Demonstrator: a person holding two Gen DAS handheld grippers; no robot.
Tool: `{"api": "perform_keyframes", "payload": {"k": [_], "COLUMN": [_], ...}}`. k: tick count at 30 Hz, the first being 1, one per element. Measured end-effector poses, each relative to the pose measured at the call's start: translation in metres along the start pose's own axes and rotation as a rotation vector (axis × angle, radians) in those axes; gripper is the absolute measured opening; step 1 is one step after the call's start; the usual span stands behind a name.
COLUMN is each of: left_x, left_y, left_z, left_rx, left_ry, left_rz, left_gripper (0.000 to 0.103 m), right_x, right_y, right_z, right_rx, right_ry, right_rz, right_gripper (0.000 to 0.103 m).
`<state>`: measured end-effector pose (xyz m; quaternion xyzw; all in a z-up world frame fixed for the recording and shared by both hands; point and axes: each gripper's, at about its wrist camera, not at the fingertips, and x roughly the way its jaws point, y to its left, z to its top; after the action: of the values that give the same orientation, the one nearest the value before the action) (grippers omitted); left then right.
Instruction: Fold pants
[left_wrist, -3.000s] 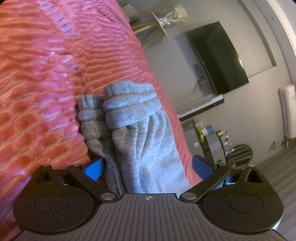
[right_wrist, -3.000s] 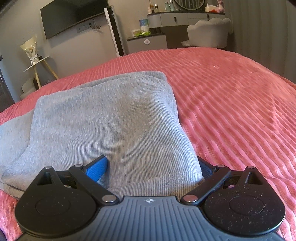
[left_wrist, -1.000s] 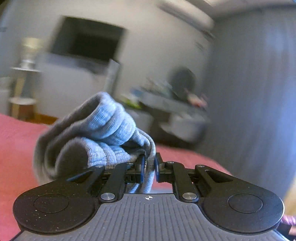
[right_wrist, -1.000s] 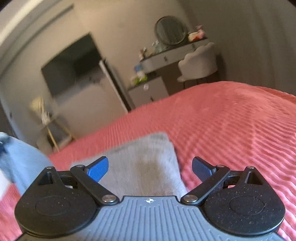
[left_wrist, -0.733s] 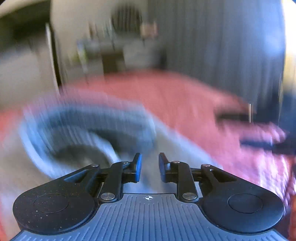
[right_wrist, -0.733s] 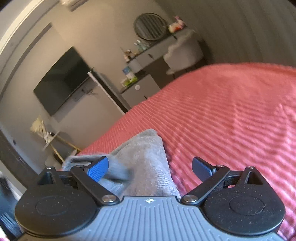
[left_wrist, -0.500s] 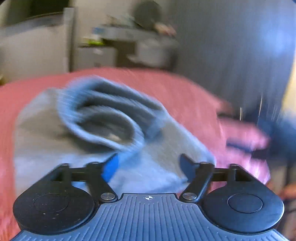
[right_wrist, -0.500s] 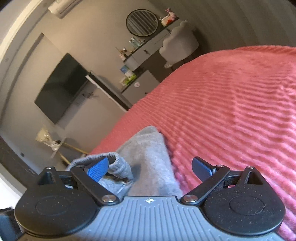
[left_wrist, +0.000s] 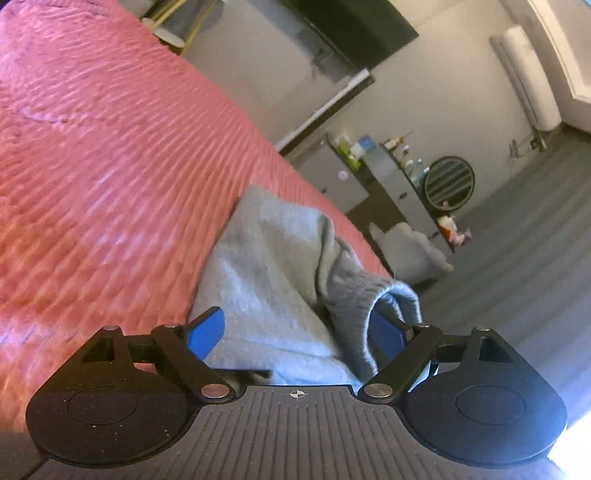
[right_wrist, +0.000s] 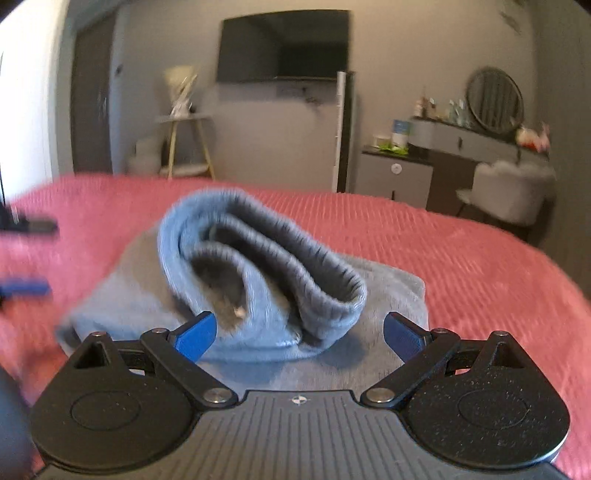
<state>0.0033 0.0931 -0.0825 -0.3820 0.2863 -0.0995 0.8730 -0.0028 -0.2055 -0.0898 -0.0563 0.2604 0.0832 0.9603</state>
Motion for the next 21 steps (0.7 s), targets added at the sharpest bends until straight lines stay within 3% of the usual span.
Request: {"api": "perform_keyframes", "payload": {"k": [8, 10, 15, 18, 21], "left_x": [0.02, 0.016, 0.018, 0.019, 0.022], "left_y": [0.014, 0.02, 0.022, 0.022, 0.022], "left_z": [-0.004, -0.007, -0.01, -0.012, -0.013], "left_rx": [-0.044, -0.054, -0.062, -0.067, -0.069], "left_ry": [0.083, 0.085, 0.093, 0.096, 0.104], "left_rz": [0.011, 0.007, 0.011, 0.008, 0.008], "left_gripper": [0.09, 0.09, 0.09, 0.091, 0.091], "right_x": [0.03, 0.037, 0.046, 0.043, 0.05], "right_y": [0.019, 0.018, 0.017, 0.007, -0.001], "right_z": [-0.009, -0.003, 0.008, 0.013, 0.014], "right_rx": [-0.163, -0.127, -0.048, 0.071, 0.145], "right_ry": [0.066, 0.062, 0.052, 0.018, 0.014], "right_rz": [-0.088, -0.083, 0.025, 0.09, 0.077], "right_gripper": [0.097, 0.097, 0.097, 0.097, 0.097]}}
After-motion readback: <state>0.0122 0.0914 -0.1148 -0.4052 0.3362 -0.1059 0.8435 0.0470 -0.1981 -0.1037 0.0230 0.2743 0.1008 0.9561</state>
